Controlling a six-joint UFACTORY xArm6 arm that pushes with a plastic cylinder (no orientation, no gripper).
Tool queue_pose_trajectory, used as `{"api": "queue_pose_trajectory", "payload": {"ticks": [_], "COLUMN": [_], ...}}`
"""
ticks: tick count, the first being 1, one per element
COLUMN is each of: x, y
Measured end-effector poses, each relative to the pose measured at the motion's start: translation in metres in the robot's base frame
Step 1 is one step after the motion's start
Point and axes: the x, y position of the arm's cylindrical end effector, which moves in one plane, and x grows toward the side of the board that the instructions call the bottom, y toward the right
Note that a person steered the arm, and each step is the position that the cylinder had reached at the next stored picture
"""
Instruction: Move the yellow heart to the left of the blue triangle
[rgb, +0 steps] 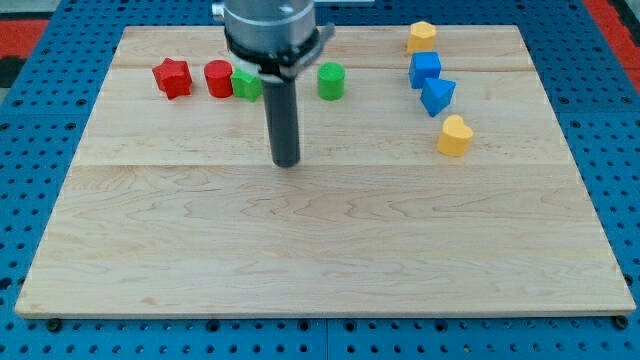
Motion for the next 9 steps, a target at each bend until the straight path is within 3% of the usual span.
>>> {"api": "queue_pose_trajectory", "payload": {"ticks": [2,3,4,6,7,9], "x": [0.015,-0.010,-0.038,-0.066,-0.105,-0.103], "y": [0.138,0.199,0.222,0.097,0.100,0.109]}}
